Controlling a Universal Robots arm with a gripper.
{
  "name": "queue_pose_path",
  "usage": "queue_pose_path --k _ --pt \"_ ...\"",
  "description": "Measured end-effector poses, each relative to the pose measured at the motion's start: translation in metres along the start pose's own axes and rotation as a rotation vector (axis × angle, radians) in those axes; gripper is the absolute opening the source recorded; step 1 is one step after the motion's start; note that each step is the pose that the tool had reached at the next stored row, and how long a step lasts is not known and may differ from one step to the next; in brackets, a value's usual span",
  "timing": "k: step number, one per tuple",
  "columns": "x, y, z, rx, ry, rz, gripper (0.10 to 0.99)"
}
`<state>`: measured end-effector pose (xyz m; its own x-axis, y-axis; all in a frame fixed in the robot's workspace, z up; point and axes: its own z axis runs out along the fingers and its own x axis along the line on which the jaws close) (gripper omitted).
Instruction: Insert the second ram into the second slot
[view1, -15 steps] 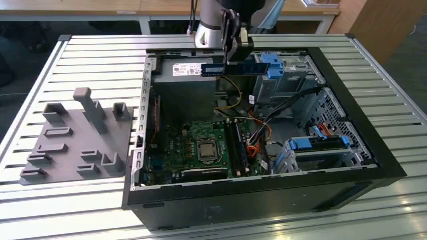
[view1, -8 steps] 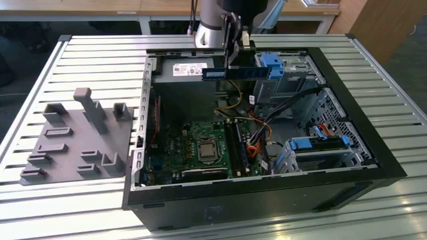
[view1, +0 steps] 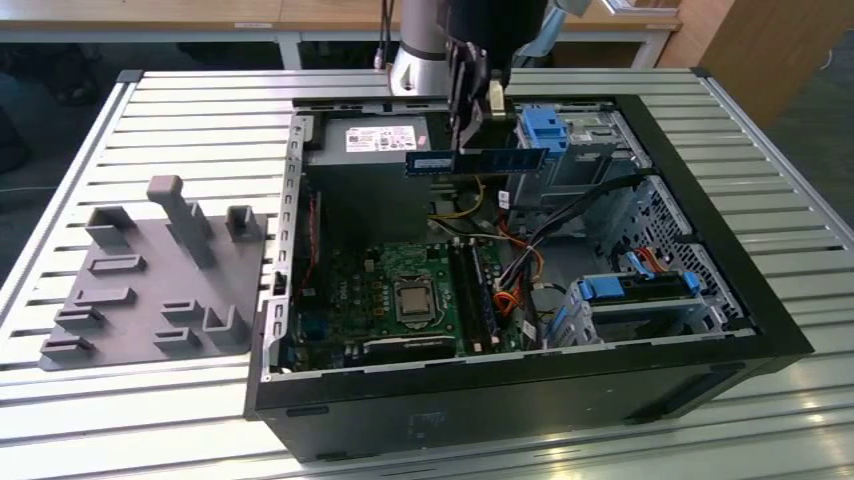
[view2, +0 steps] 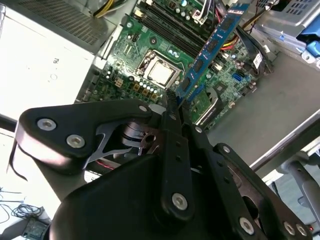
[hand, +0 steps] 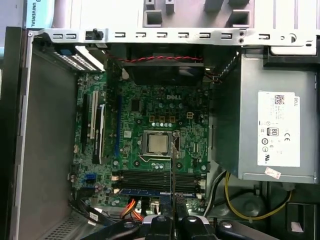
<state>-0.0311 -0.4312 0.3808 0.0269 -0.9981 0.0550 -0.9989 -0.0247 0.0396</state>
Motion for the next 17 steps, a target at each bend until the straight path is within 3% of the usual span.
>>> queue_pose_path --k 3,6,17 --pt "0.0059 0.0002 0.0006 0.000 -0.0152 0.000 0.141" --pt "0.0083 0.0002 0.0015 0.000 -0.0167 0.014 0.141" --pt "0.0080 0.0000 0.0072 -0.010 -0.0241 0.211 0.141"
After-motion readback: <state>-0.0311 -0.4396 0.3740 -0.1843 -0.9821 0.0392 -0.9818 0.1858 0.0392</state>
